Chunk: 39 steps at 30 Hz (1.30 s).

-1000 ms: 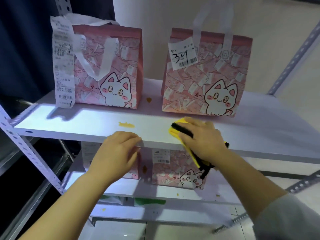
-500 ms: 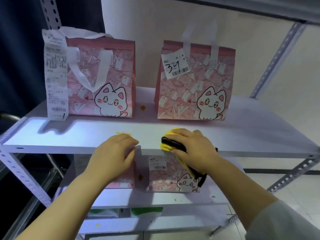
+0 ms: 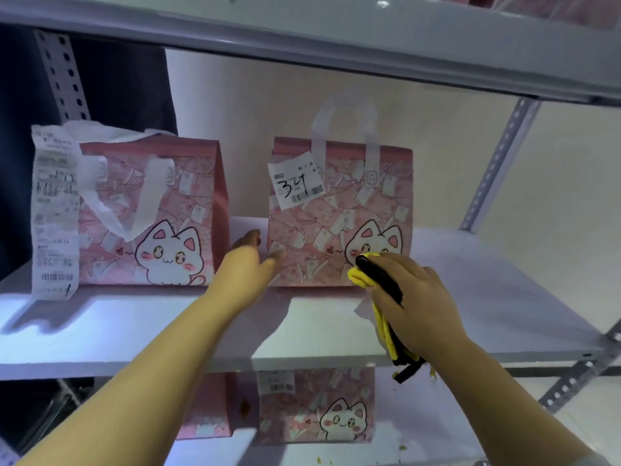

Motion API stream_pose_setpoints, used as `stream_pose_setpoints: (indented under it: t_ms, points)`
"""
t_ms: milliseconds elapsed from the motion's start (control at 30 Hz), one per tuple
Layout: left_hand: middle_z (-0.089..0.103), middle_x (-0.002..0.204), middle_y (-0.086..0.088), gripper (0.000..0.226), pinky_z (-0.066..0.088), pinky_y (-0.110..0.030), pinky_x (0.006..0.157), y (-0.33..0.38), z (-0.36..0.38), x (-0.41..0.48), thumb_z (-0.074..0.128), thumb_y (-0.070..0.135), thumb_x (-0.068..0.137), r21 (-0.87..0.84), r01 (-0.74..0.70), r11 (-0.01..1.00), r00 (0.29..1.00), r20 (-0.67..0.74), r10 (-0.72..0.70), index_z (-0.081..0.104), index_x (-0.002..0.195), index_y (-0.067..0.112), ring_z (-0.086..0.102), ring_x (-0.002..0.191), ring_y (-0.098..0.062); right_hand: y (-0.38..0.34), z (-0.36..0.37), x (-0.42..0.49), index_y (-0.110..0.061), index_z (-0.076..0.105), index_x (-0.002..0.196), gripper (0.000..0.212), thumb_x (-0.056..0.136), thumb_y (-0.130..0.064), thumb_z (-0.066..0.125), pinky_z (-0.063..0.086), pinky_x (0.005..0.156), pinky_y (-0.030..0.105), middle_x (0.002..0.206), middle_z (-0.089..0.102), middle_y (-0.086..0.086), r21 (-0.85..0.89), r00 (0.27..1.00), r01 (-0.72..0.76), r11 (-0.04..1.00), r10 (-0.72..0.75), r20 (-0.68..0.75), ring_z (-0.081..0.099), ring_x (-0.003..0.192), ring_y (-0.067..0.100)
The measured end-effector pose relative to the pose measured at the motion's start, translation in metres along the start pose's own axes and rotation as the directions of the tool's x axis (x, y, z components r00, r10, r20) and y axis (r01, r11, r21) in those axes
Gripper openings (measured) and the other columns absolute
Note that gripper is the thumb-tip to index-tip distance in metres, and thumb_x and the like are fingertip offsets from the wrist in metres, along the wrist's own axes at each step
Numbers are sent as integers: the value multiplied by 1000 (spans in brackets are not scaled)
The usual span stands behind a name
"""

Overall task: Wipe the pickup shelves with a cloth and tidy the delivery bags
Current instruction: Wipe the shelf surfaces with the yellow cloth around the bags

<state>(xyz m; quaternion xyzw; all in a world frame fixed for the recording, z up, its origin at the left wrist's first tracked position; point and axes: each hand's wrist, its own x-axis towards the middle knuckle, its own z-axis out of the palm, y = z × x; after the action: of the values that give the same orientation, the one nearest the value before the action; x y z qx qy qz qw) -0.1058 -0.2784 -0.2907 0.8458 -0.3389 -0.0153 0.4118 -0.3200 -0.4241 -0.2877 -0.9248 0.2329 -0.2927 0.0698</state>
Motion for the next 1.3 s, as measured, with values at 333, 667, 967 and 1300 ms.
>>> stream_pose_setpoints:
  t_ms: [333,667,967,1300]
  points:
    - [65,95,-3,5,47,-33,65,32,51,19,52,22,89,-157,0,988,1000,-20,-3,49,92,23,60,82,-28,52,-12,9,-24,55,129,43,86,-26,63,45,76,42,131,57,-2,11,988,-3,1000,4,-153,54,95,36]
    - [66,100,4,5,54,-43,79,108,133,35,57,25,86,-297,-7,955,989,139,51,53,86,25,61,92,-17,131,-37,2,-33,51,130,41,89,-33,56,41,82,36,134,53,-10,19,974,-121,992,123,-189,52,102,31]
    - [63,109,5,15,54,-41,82,140,168,39,50,35,90,-258,-18,966,969,234,80,52,101,25,62,93,-20,165,-45,3,-35,51,131,40,91,-38,54,36,88,31,131,54,-12,52,980,-127,991,133,-148,54,108,25]
    - [61,95,23,11,41,-10,60,76,86,-8,59,30,87,-121,-140,983,990,12,142,57,93,38,58,76,7,101,-18,17,-32,55,129,45,85,-44,51,45,89,38,132,54,-11,126,995,98,987,-95,-34,54,108,25]
